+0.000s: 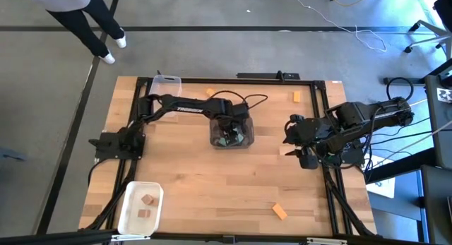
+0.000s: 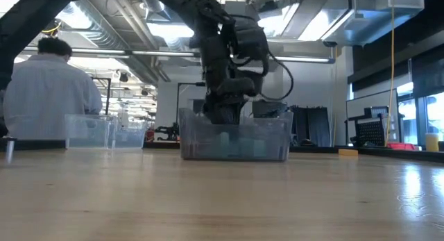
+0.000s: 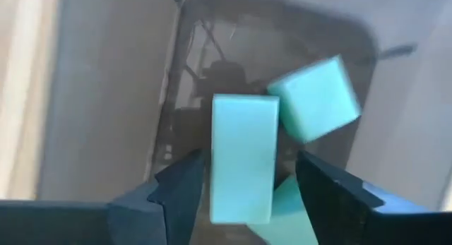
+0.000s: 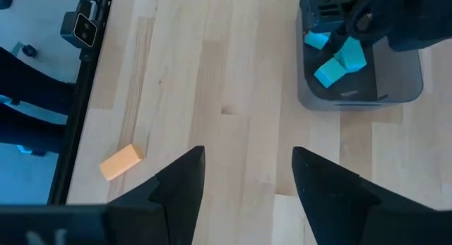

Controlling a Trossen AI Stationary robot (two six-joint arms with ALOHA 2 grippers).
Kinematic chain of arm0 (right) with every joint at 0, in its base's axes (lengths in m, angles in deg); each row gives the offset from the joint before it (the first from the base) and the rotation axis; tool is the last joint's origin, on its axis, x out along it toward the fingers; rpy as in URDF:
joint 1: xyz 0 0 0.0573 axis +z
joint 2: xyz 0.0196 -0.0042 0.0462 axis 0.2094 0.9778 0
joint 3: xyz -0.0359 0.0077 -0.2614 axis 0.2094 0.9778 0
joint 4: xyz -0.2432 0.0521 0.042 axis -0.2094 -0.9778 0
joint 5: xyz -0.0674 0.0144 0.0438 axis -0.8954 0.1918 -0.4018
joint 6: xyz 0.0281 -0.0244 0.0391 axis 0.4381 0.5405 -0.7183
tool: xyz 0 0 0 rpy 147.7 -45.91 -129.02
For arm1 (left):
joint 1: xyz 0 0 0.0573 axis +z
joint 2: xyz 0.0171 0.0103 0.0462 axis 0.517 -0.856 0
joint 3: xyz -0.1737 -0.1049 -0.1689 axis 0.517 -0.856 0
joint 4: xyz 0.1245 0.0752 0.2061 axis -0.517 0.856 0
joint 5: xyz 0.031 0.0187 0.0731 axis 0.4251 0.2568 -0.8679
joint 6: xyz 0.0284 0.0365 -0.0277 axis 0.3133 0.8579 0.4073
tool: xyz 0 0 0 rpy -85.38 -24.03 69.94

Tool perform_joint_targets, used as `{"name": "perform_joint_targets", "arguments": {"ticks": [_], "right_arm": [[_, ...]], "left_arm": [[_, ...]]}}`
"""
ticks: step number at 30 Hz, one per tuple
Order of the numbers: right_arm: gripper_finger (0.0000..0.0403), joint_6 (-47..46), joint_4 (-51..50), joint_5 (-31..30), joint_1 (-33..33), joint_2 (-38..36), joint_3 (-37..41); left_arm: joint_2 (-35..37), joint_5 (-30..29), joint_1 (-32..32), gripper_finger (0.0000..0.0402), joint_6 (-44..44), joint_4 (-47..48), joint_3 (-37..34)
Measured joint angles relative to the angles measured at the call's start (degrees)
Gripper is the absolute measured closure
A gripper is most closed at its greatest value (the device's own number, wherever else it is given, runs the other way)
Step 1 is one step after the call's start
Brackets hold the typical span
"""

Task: Sort & place blocks by color
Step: Put the light blue block into the black transparent bin, then put the top left yellow block into the transparent bin

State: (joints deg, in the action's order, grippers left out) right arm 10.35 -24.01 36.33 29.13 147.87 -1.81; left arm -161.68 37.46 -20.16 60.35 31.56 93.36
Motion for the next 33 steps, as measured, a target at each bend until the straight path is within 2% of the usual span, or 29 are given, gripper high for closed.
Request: {"name": "perform_joint_targets", "arguments": {"ticks": [5, 7, 10, 13, 17, 24, 28, 33], "right_arm": [[0.0191, -3.1, -0.38, 0.02, 0.02, 0.0, 0.0], [0.0191, -4.37, -0.43, 0.02, 0.02, -0.01, -0.02], [0.0191, -5.91, -0.46, 0.01, 0.02, 0.0, -0.02], [0.0191, -7.61, -0.46, -0.58, 0.02, 0.0, -0.02], [0.0191, -8.77, -0.47, -1.41, 0.01, -0.02, -0.02], [0.0191, -8.69, -0.46, -1.42, 0.02, -0.02, 0.0], [0.0191, -8.72, 0.07, -1.46, 0.01, -0.01, -0.02], [0.0191, -8.68, 1.69, -2.34, 0.02, 0.0, -0.02]], "left_arm": [[0.87, -0.3, -0.32, 0.0177, 0.06, 3.61, 5.27], [1.25, -0.93, -0.32, 0.0176, 0.07, 8.05, 8.69], [1.41, -6.0, -0.32, 0.0177, -0.09, 12.4, 14.35], [1.41, -9.21, 1.09, 0.0179, -4.36, 20.61, 20.32], [1.6, -9.42, 5.19, 0.0177, -11.53, 29.05, 24.78], [1.45, -9.42, 14.67, 0.0176, -15.06, 32.79, 24.17], [1.43, -8.99, 20.04, 0.0176, -15.06, 30.62, 22.49], [1.41, -3.49, 25.62, 0.0176, -14.44, 23.92, 18.32]]}}
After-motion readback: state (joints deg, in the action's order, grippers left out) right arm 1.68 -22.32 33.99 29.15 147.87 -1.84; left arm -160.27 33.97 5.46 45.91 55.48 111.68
